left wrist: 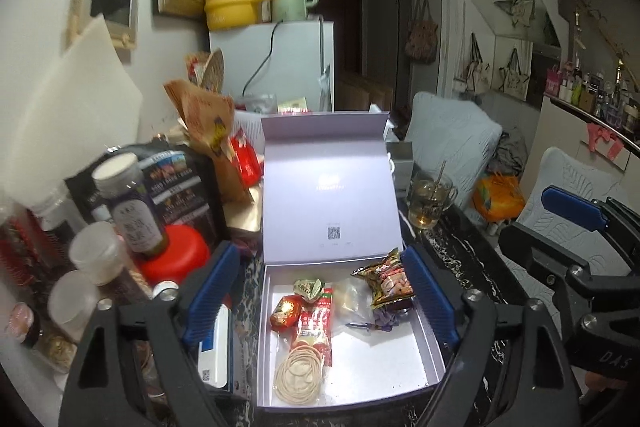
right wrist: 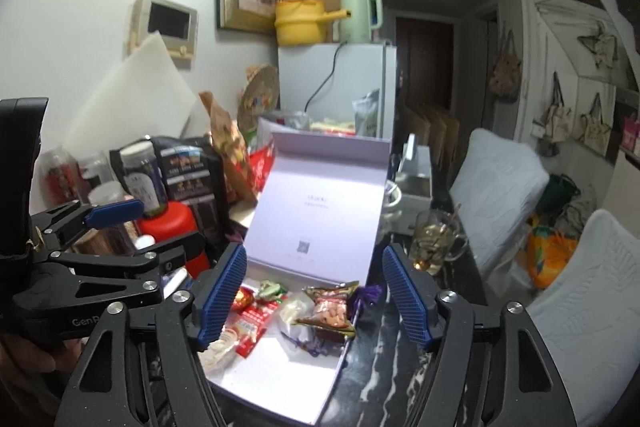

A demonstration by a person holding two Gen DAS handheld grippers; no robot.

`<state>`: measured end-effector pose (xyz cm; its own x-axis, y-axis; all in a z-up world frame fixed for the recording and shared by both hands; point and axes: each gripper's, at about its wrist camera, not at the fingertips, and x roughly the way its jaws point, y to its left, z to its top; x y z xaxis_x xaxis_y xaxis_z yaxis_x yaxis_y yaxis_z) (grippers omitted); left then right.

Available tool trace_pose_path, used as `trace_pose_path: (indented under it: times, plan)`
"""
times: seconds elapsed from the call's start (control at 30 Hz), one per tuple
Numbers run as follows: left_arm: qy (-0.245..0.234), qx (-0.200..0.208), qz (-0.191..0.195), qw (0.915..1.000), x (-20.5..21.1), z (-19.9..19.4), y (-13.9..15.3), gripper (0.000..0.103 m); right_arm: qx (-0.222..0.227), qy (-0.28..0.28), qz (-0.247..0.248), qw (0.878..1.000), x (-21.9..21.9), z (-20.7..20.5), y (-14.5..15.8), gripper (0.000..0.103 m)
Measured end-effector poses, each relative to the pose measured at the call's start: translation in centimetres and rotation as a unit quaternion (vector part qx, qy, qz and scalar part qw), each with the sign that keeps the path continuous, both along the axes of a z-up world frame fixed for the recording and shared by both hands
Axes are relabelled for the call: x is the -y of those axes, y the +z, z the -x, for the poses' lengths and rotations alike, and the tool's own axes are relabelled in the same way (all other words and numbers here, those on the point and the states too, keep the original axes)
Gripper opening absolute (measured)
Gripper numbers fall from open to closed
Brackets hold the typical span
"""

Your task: Organize soft objects

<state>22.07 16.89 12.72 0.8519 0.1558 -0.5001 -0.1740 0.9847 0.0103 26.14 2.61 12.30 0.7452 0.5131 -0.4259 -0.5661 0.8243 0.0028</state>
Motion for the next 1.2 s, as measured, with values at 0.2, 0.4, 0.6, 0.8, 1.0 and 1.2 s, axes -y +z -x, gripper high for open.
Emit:
trace_pose_path:
  times: [0.2, 0.4, 0.6, 0.8, 1.0, 1.2]
  plan:
    - [-0.009, 0.032, -0.004, 0.9994, 0.9, 3.4, 1.2, 0.095, 0.029, -0.004, -0.012, 0.999, 1.3, 3.5, 1.1, 0.08]
    - [-0.013, 0.063, -0.013, 0.9979, 1.8, 6.8, 1.5, 0.1, 0.044, -0.012, -0.024, 0.999, 2.7, 6.6, 1.4, 0.085]
    - [-0.027, 0.062, -0.004, 0.9977, 2.4, 8.5, 0.4, 0.101, 0.05, -0.023, -0.029, 0.998, 4.1, 8.9, 0.8, 0.089]
    - [-0.033, 0.052, 0.0, 0.9981, 3.3, 9.9, -1.8, 0.101, 0.055, -0.035, -0.012, 0.998, 4.5, 10.4, -0.5, 0.09]
    - [-0.037, 0.035, 0.006, 0.9987, 3.6, 10.3, -4.1, 0.101, 0.04, -0.052, -0.003, 0.998, 5.1, 11.0, -2.8, 0.091]
    - [-0.039, 0.013, 0.024, 0.9989, 3.8, 10.5, -6.4, 0.101, 0.021, -0.062, 0.007, 0.998, 5.4, 11.5, -5.5, 0.091]
